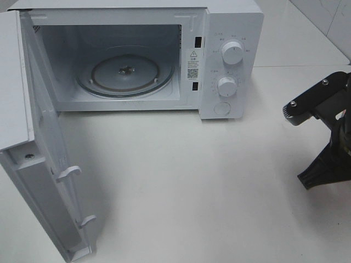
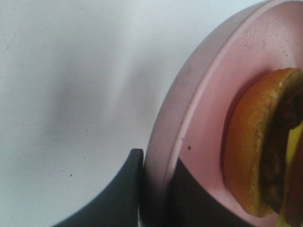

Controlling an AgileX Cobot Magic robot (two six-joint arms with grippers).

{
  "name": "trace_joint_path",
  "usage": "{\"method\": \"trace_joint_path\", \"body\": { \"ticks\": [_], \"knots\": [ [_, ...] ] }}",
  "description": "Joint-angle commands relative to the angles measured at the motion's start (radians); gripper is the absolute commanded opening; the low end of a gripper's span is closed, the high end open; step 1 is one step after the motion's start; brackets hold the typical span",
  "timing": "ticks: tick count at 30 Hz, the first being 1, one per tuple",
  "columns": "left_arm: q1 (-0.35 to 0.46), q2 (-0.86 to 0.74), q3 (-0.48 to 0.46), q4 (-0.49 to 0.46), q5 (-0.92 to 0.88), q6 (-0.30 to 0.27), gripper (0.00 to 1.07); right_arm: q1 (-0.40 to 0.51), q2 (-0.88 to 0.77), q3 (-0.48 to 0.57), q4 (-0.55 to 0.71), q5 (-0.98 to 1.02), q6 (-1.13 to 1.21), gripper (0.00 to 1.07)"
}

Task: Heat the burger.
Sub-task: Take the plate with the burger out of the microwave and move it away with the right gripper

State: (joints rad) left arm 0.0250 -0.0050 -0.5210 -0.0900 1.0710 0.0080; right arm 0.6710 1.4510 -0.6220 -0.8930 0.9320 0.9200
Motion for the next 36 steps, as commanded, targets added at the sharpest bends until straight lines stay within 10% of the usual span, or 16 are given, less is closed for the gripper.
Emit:
{"method": "trace_joint_path", "body": {
  "ticks": [1, 36],
  "knots": [
    [0.004, -0.018, 0.004, -0.004, 0.001, -0.008, 0.91, -0.050, 0.031, -0.008, -0.065, 0.040, 0.016, 0.00],
    [0.004, -0.018, 0.004, -0.004, 0.001, -0.008, 0.91, -0.226, 0.369, -0.006, -0.126, -0.219, 0.246, 0.08]
  ]
}}
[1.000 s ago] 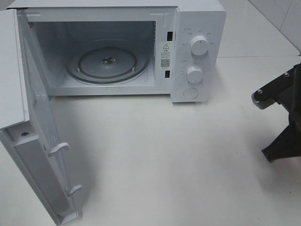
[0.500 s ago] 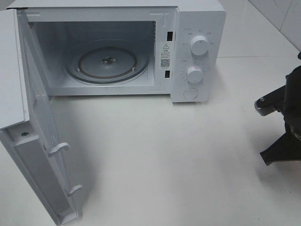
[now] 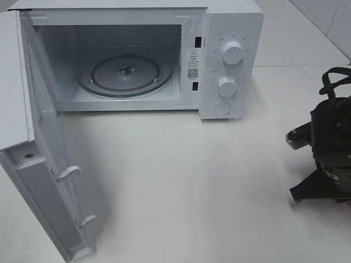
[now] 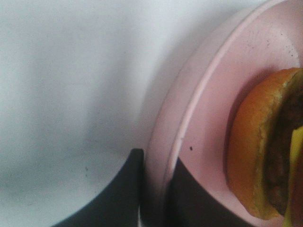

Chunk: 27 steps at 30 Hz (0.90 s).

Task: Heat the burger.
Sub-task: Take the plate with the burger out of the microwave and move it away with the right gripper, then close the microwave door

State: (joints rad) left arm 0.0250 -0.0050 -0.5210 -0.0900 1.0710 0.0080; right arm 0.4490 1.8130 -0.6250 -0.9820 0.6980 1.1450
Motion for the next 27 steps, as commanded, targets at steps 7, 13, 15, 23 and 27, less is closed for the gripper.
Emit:
{"method": "trace_joint_path", "body": {
  "ticks": [7, 13, 15, 23, 27],
  "knots": [
    [0.004, -0.018, 0.004, -0.004, 0.001, -0.008, 0.91, -0.001, -0.021, -0.004, -0.015, 0.013, -0.009, 0.31],
    [0.004, -0.018, 0.004, -0.004, 0.001, -0.008, 0.91, -0.001, -0.134, -0.004, 0.077, 0.011, -0.082, 0.53],
    [0.004, -0.018, 0.004, -0.004, 0.001, -0.008, 0.91, -0.001, -0.175, -0.004, 0.122, 0.011, -0.131, 0.54],
    [0.004, -0.018, 0.004, -0.004, 0.001, -0.008, 0.91, -0.001, -0.346, -0.004, 0.356, -0.014, -0.423, 0.55],
    [0.004, -0.018, 0.004, -0.004, 0.001, -0.008, 0.91, -0.001, -0.473, -0.004, 0.520, -0.033, -0.663, 0.61]
  ]
}}
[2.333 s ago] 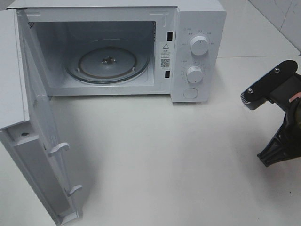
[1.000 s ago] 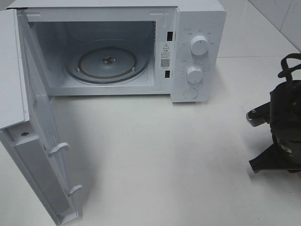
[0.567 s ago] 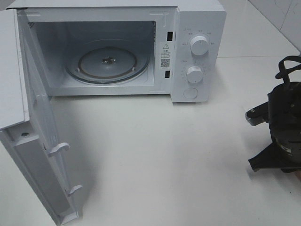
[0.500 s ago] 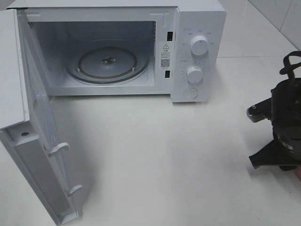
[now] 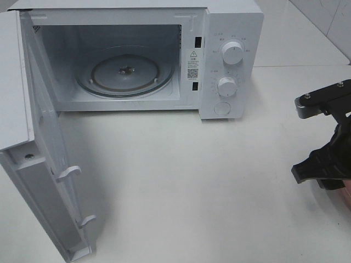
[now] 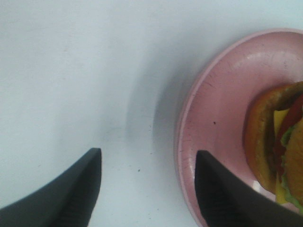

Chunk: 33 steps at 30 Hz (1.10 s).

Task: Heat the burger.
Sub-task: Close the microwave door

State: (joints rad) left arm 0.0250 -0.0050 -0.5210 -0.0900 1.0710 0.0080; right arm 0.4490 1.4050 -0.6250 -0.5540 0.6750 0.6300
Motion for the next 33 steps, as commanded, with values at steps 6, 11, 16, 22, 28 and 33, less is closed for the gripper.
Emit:
{"method": "trace_joint_path", "body": {
  "ticks": [6, 11, 16, 22, 28, 33],
  "knots": [
    [0.004, -0.018, 0.004, -0.004, 0.001, -0.008, 0.91, -0.001, -0.242, -0.004, 0.270, 0.020, -0.342, 0.77],
    [0.004, -0.018, 0.004, -0.004, 0.001, -0.008, 0.91, -0.001, -0.343, -0.004, 0.342, 0.114, -0.418, 0.76],
    [0.004, -0.018, 0.004, -0.004, 0.001, -0.008, 0.91, -0.001, -0.445, -0.004, 0.392, 0.198, -0.516, 0.76],
    [0.004, -0.018, 0.004, -0.004, 0.001, -0.008, 0.91, -0.001, -0.534, -0.004, 0.423, 0.228, -0.535, 0.76],
    [0.004, -0.018, 0.004, -0.004, 0.001, -0.008, 0.91, -0.001, -0.709, -0.004, 0.429, 0.290, -0.536, 0.76],
    [0.004, -0.018, 0.004, -0.004, 0.001, -0.008, 0.91, -0.001, -0.836, -0.001, 0.429, 0.333, -0.536, 0.76]
  ]
}}
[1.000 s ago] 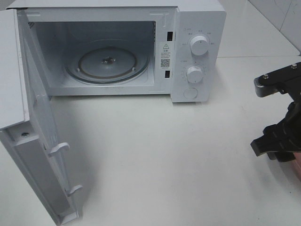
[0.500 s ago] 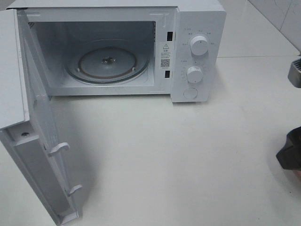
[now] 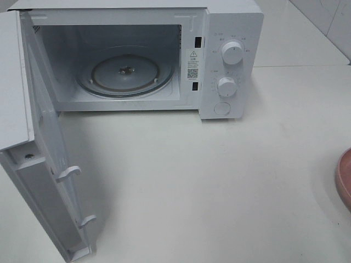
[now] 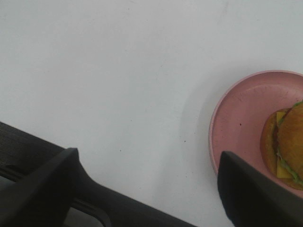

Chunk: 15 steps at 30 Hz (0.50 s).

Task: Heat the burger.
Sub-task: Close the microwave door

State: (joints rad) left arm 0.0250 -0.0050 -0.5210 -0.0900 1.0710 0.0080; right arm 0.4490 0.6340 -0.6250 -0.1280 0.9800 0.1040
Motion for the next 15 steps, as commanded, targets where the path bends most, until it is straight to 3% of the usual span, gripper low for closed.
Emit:
{"method": "trace_joint_path", "body": {
  "ticks": [1, 6, 15],
  "knots": [
    [0.004, -0.018, 0.004, -0.004, 0.001, -0.008, 0.91, -0.001, -0.089, 0.001, 0.003, 0.030, -0.010, 0.76],
    [0.004, -0.018, 0.004, -0.004, 0.001, -0.008, 0.91, -0.022, -0.233, 0.048, 0.009, 0.029, -0.012, 0.76],
    [0.004, -0.018, 0.004, -0.004, 0.001, -0.008, 0.91, -0.182, -0.437, 0.127, 0.041, -0.019, -0.034, 0.76]
  ]
}}
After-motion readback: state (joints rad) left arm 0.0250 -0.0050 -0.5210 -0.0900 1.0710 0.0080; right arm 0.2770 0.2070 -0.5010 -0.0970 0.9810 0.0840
